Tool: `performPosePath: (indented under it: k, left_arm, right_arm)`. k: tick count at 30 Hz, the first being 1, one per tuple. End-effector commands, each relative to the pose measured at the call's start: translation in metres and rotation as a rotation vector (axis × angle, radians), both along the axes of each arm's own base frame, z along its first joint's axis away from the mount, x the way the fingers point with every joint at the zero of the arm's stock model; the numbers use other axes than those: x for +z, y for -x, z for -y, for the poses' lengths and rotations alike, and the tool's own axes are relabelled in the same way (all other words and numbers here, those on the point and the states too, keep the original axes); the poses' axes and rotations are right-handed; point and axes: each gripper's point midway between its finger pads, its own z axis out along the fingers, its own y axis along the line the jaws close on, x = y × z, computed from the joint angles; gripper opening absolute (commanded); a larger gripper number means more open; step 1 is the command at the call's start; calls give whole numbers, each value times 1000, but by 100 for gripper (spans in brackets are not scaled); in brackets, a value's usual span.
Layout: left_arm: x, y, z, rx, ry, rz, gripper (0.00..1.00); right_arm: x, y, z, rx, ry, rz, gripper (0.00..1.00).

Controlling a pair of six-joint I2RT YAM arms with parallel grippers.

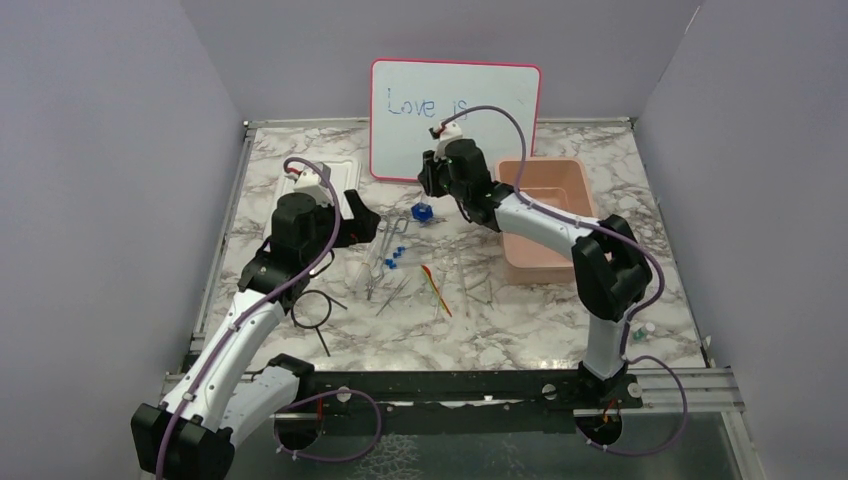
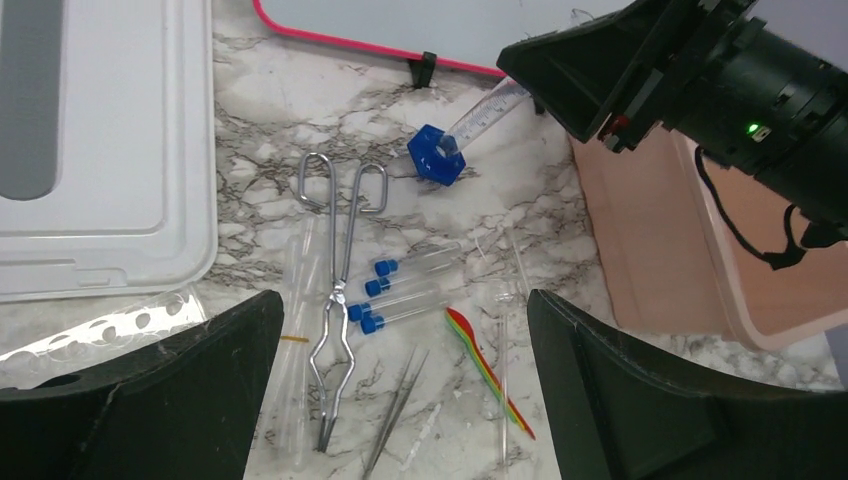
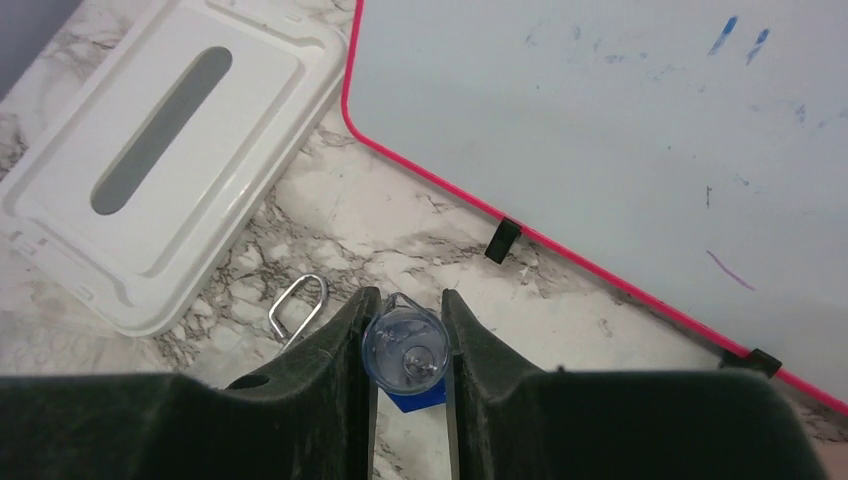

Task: Organize the chemistry lab equipment

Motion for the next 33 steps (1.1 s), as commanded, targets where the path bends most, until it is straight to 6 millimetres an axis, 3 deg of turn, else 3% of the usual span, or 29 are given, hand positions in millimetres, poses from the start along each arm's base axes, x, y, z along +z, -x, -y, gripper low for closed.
performPosePath:
  k: [1, 6, 9, 15, 20, 23, 33]
  left_arm:
    - [14, 5, 24, -141, 45, 58, 94]
    - [45, 5, 53, -310, 118, 196, 92]
    - [67, 8, 70, -421, 154, 296, 91]
    - [73, 35, 103, -677, 233, 350, 80]
    - [62, 56, 125, -795, 242, 327, 70]
    - [66, 70, 138, -857, 236, 354, 62]
    - [51, 73, 141, -851, 182, 362, 22]
  right_arm:
    - [94, 23, 0, 97, -55, 84, 25]
    - [135, 90, -4, 355, -101, -12, 26]
    - [149, 126, 2, 443, -134, -66, 26]
    - [171, 175, 8, 561, -221, -137, 27]
    - [178, 198, 7, 645, -268, -153, 27]
    - [178, 201, 8, 654, -273, -160, 27]
    - [185, 214, 9, 689, -323, -171, 27]
